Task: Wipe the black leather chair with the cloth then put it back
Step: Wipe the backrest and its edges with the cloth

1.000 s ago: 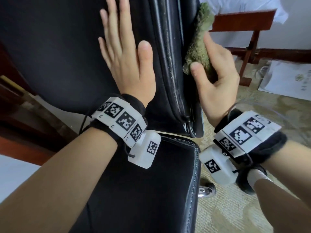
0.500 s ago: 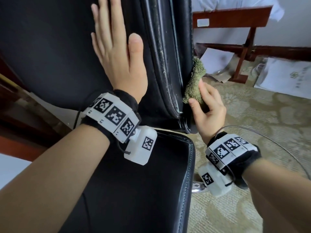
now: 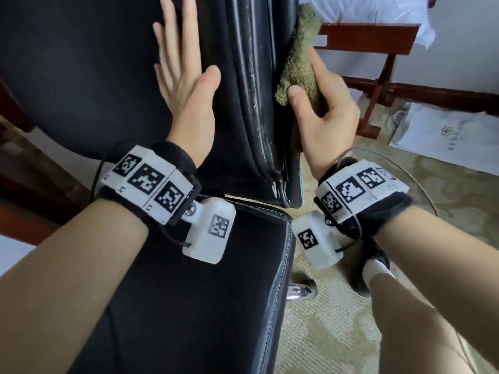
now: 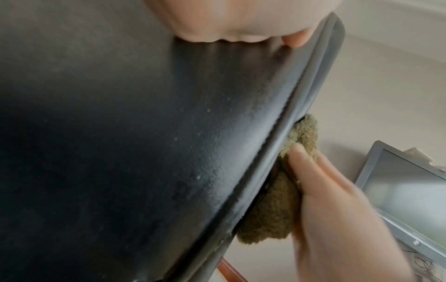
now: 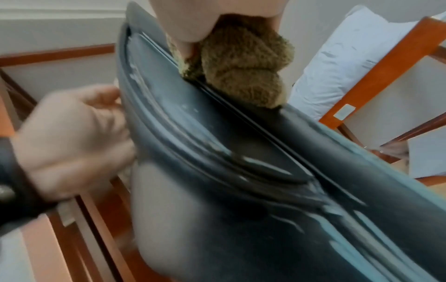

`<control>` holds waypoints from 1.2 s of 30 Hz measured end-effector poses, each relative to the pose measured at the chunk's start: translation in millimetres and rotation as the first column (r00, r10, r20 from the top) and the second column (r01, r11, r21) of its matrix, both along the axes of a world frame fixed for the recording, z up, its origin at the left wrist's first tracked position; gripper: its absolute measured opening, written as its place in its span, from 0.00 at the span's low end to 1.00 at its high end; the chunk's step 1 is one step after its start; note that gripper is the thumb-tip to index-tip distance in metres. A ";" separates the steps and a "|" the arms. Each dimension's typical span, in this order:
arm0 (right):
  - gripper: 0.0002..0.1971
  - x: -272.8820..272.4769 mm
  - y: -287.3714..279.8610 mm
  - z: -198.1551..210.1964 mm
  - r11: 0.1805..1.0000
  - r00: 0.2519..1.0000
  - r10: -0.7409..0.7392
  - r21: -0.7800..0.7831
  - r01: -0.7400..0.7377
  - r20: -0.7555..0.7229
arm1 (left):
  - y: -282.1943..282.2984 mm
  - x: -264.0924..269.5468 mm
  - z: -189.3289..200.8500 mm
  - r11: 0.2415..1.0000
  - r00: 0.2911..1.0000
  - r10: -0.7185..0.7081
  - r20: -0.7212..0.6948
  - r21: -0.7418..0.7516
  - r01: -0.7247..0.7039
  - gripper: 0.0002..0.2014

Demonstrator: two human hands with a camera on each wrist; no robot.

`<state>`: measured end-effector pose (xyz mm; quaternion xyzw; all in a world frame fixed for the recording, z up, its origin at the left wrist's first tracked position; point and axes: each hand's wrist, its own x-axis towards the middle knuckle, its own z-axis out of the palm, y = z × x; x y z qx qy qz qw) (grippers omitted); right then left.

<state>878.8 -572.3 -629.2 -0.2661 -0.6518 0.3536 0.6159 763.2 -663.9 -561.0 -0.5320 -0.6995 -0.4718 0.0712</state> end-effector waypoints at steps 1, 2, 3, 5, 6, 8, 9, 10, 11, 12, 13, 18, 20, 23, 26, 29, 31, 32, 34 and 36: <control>0.23 -1.4 -0.3 -8.1 1.000 1.000 -0.007 0.001 0.007 0.003 | 0.8 -0.5 -0.5 1.000 1.000 0.008 -0.001 0.001 -0.008 0.31; 0.23 -1.6 -1.3 -18.0 1.000 1.000 -0.011 -0.002 0.011 0.013 | 1.7 -0.9 -1.5 1.000 1.000 0.011 -0.004 0.003 -0.011 0.31; 0.23 -1.2 -1.9 -28.2 1.000 1.000 -0.015 -0.007 0.015 0.025 | 2.6 -1.1 -2.2 1.000 1.000 0.011 -0.008 0.004 -0.011 0.31; 0.23 -0.1 -2.2 -45.7 0.999 0.998 -0.027 -0.023 0.028 0.049 | 5.4 -1.7 -3.4 1.000 1.000 0.010 -0.014 0.003 -0.010 0.31; 0.23 0.2 -2.5 -53.3 0.999 0.998 -0.029 -0.032 0.031 0.059 | 6.7 -2.0 -3.7 1.000 1.000 0.010 -0.014 0.002 -0.010 0.31; 0.23 1.3 -4.0 -66.0 0.998 0.997 -0.030 -0.052 0.033 0.075 | 8.5 -3.6 -4.4 1.000 1.000 0.016 -0.015 0.009 -0.016 0.31; 0.24 2.1 -4.7 -71.3 0.997 0.996 -0.034 -0.059 0.039 0.087 | 8.8 -4.0 -4.5 1.000 1.000 0.020 -0.017 0.014 -0.020 0.31; 0.24 3.3 -5.1 -76.1 0.997 0.994 -0.035 -0.063 0.042 0.102 | 8.8 -3.8 -4.4 1.000 1.000 0.023 -0.017 0.017 -0.023 0.30; 0.24 4.5 -5.2 -80.1 0.997 0.992 -0.029 -0.066 0.037 0.120 | 8.3 -3.2 -4.0 1.000 1.000 0.025 -0.017 0.018 -0.024 0.30; 0.23 6.2 -4.9 -82.7 0.997 0.990 -0.016 -0.070 0.026 0.141 | 7.9 -2.3 -3.6 0.999 0.999 0.027 -0.019 0.019 -0.026 0.30; 0.22 8.0 -4.3 -83.8 0.997 0.987 -0.004 -0.069 0.016 0.163 | 7.4 -1.3 -2.9 0.999 0.999 0.029 -0.022 0.018 -0.029 0.30; 0.22 15.5 2.0 -71.2 0.993 0.978 0.044 -0.115 -0.021 0.204 | 4.9 0.2 -0.8 0.999 0.999 0.036 -0.012 -0.009 -0.036 0.32; 0.23 17.6 4.1 -54.6 0.981 0.989 0.080 -0.186 -0.056 0.123 | 3.9 0.0 -1.4 0.999 0.999 0.047 -0.006 -0.022 -0.047 0.32; 0.23 16.8 7.1 -19.1 0.993 0.997 0.079 -0.085 -0.077 0.019 | 4.5 2.8 -0.9 0.997 0.998 0.065 -0.006 -0.046 -0.065 0.32; 0.28 8.0 11.6 2.7 0.997 0.996 0.055 0.053 -0.059 0.076 | 5.5 1.5 -0.9 0.996 0.997 0.074 -0.021 -0.046 -0.075 0.32; 0.27 3.7 11.6 -14.1 0.994 0.989 -0.001 0.109 -0.016 0.149 | 7.1 -0.7 -3.4 0.996 0.995 0.081 -0.059 -0.042 -0.084 0.34; 0.26 4.5 9.3 -33.7 0.995 0.990 -0.004 0.097 -0.010 0.144 | 8.5 -2.6 -6.5 0.996 0.995 0.079 -0.065 -0.030 -0.081 0.35; 0.25 5.8 7.3 -42.1 0.996 0.989 -0.004 0.085 -0.009 0.147 | 8.3 -2.9 -7.0 0.996 0.994 0.084 -0.067 -0.020 -0.086 0.35; 0.25 6.8 4.9 -58.6 0.998 0.986 -0.023 0.069 0.012 0.166 | 9.8 -4.0 -9.1 0.996 0.993 0.092 -0.073 -0.010 -0.093 0.37; 0.24 7.2 3.9 -73.5 0.997 0.982 -0.047 0.069 0.034 0.181 | 9.3 -2.1 -7.9 0.996 0.995 0.088 -0.054 -0.009 -0.089 0.35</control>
